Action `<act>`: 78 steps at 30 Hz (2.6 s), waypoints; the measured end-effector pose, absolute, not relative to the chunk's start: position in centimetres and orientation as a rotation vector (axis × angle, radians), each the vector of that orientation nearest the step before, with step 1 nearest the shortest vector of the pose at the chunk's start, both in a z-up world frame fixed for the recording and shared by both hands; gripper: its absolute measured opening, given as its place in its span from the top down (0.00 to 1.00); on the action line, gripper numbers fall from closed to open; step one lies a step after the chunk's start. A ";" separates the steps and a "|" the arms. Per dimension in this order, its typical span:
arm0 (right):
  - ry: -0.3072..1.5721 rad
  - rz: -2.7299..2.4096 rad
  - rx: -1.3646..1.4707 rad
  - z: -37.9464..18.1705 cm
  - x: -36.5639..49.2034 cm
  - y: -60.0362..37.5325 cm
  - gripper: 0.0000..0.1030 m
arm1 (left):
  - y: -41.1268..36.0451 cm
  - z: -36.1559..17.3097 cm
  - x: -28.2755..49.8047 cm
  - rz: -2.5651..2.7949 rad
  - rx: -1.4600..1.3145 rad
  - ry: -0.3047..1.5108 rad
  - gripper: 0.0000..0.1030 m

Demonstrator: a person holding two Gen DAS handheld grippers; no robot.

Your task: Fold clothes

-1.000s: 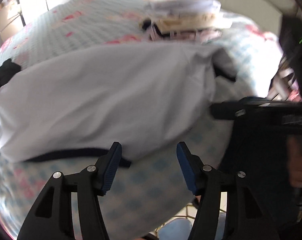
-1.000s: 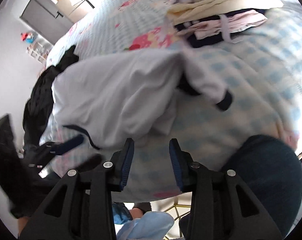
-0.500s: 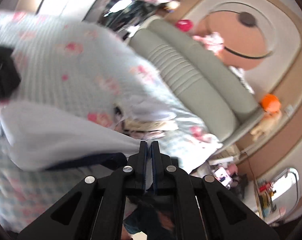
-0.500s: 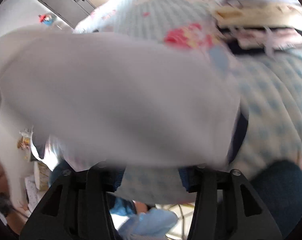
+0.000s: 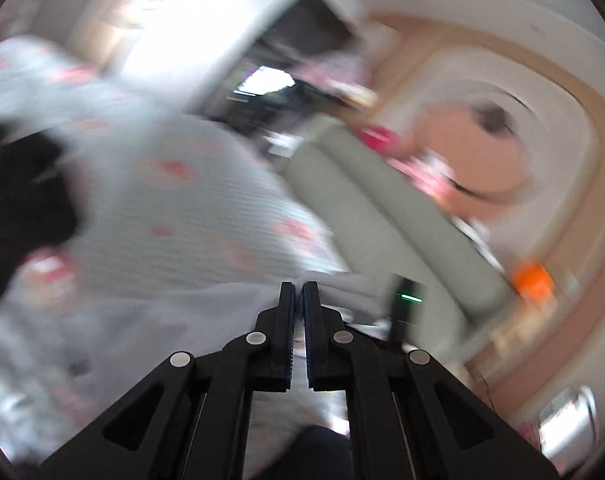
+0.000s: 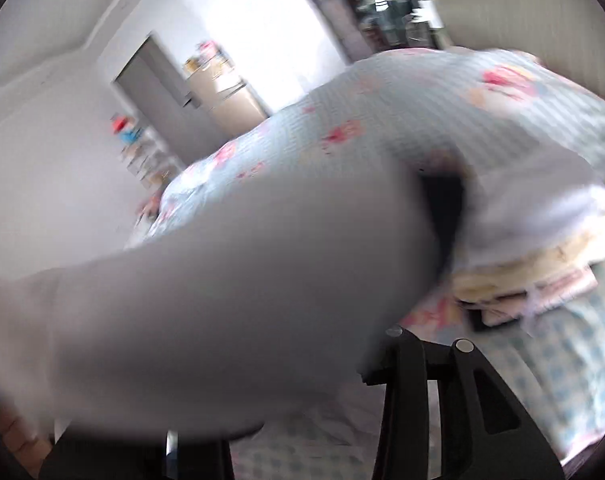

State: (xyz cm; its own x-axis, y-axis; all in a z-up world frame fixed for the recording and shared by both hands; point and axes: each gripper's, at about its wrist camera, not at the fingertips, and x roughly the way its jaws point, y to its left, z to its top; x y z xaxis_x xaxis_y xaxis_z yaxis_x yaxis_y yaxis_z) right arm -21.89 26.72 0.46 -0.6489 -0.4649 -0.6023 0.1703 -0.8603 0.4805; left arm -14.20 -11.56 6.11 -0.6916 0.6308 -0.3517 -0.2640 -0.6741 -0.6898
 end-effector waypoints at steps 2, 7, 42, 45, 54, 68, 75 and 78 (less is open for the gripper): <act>-0.402 -2.398 1.183 -1.4 -22.5 22.5 0.58 | -15.5 1.9 -14.2 2.425 -0.923 -0.956 0.96; -0.319 -2.147 1.476 -11.1 -20.7 15.5 0.58 | -21.3 -7.9 -11.3 2.480 -1.217 -1.115 0.96; -0.502 -2.234 1.768 -19.7 -15.7 25.4 0.52 | -6.9 -7.3 -12.9 2.380 -1.256 -0.237 0.98; -0.338 -2.337 1.709 -17.6 -20.6 23.8 0.55 | -9.7 -2.7 -15.2 2.483 -1.124 -0.249 0.98; -0.274 -2.552 1.064 1.8 -29.9 17.8 0.34 | -23.2 -0.9 -22.6 2.831 -1.318 -0.630 0.93; -0.519 -2.077 1.577 -17.8 -21.1 14.9 0.32 | -22.5 -11.3 -14.9 2.842 -1.493 -0.514 0.33; -0.657 -1.940 1.610 -20.9 -23.3 11.5 0.28 | -23.7 -15.1 -17.6 2.799 -1.654 -0.717 0.41; -0.526 -1.993 1.560 -18.9 -23.3 10.5 0.80 | -23.0 -13.0 -18.2 2.736 -1.548 -0.751 0.86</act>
